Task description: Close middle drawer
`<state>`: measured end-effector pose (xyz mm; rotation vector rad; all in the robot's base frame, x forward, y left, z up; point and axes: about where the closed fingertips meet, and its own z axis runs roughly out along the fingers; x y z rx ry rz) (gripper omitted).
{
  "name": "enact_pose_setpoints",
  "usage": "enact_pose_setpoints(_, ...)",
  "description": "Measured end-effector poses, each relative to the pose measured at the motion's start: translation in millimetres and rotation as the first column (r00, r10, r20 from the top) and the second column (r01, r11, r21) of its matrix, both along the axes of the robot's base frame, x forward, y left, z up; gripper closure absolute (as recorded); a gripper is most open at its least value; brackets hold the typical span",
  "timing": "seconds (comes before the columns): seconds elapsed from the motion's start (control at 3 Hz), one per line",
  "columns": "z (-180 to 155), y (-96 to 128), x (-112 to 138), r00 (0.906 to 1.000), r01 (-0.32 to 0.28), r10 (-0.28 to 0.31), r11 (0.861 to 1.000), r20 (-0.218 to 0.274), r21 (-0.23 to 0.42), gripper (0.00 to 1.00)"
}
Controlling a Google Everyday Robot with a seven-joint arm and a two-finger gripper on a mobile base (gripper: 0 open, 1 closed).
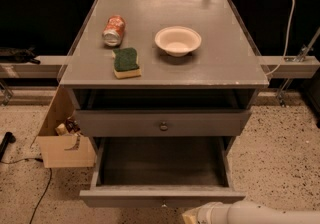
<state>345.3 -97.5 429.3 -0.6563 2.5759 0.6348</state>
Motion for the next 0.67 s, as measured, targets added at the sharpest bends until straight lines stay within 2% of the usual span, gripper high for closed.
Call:
enact_pose_setpoints(0.33, 0, 0, 0, 1.0000, 0.000, 0.000, 1.000, 0.000, 0.000, 0.90)
enact_pose_setpoints(0.67, 1, 8, 13, 0.9981, -0.017, 0.018, 0.999, 0.059, -0.027, 1.00)
